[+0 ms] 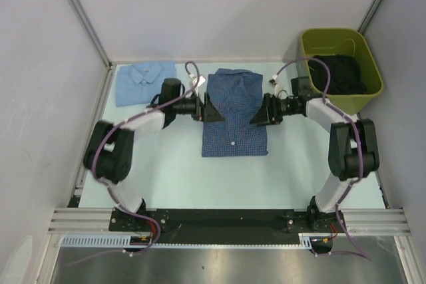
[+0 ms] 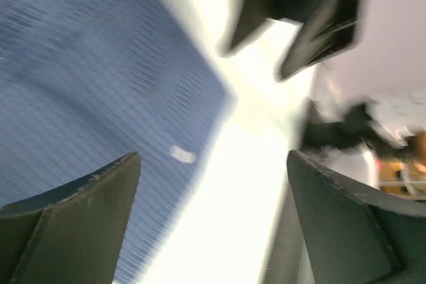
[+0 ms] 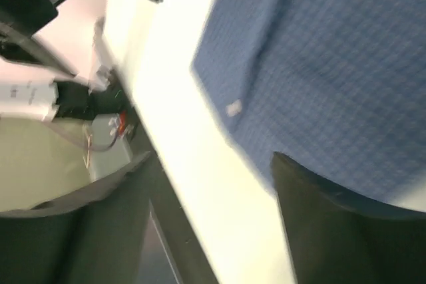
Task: Fold and stack the long sleeve shirts
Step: Fold the shirt
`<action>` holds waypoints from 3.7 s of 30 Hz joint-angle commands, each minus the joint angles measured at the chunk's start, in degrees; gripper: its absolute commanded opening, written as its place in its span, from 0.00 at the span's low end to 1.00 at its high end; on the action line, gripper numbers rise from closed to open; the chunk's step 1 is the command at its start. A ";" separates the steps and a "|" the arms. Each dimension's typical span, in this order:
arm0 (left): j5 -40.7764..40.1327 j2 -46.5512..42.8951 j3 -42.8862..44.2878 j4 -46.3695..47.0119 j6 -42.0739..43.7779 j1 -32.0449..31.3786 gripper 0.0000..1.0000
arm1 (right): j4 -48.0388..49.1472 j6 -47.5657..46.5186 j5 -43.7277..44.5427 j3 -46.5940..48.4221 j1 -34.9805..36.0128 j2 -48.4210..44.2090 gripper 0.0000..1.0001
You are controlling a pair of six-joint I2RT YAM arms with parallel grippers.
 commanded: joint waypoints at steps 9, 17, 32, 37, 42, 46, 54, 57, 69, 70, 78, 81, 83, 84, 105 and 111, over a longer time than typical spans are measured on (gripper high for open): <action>8.73 -2.84 -20.30 19.15 -16.77 -8.24 0.99 | 23.09 19.91 -3.63 -19.42 11.81 -4.05 1.00; 4.58 2.90 -25.40 16.02 -13.28 -3.24 0.99 | 20.12 14.66 -4.51 -23.20 3.20 6.89 1.00; 1.87 6.64 -15.30 25.84 -16.87 -14.40 1.00 | 37.40 35.29 -8.03 -22.23 3.98 2.46 1.00; -2.78 10.18 -18.18 24.19 -20.83 -10.80 0.99 | 32.19 30.22 -4.08 -22.16 3.02 8.97 1.00; 0.80 1.35 -21.36 16.90 -13.47 -6.75 0.99 | 17.58 18.62 -4.50 -18.03 -0.06 10.06 0.93; -2.15 -10.95 -15.68 -8.07 7.50 -6.49 0.99 | 4.58 10.70 -6.44 -12.40 1.17 1.56 0.88; -39.12 -24.61 -18.97 -11.53 49.36 -21.23 0.99 | 3.49 0.85 4.54 0.32 8.46 0.10 0.49; -44.25 -25.42 -24.25 -4.04 61.05 -28.01 0.99 | 3.92 0.32 3.93 5.51 10.04 5.64 0.42; -62.11 -11.18 -30.15 16.87 76.81 -39.01 1.00 | 5.60 -1.00 3.93 17.75 11.28 24.44 0.37; -63.59 -8.91 -30.15 17.41 77.77 -39.27 0.99 | 5.51 -1.00 3.93 18.10 11.02 25.07 0.37; -66.60 -3.88 -27.96 18.91 79.89 -39.45 0.72 | 5.77 -1.09 4.01 18.81 10.05 28.06 0.37; -65.81 -3.79 -26.82 16.81 79.45 -39.36 0.37 | 5.60 -0.82 3.93 19.07 9.70 28.59 0.37; -65.11 -4.23 -26.02 14.79 78.49 -39.36 0.17 | 5.16 -1.00 3.93 19.16 9.78 28.59 0.37; -64.84 -4.23 -24.89 12.69 77.87 -39.36 0.13 | 5.07 -1.26 3.93 18.99 9.78 28.41 0.37; -40.06 -23.83 -12.75 -33.73 58.01 -41.29 0.00 | 6.30 -0.47 1.55 6.69 16.72 18.57 0.42; -36.37 -24.62 -4.41 -42.78 56.69 -41.29 0.00 | 2.79 -6.60 2.34 0.20 20.50 15.41 0.42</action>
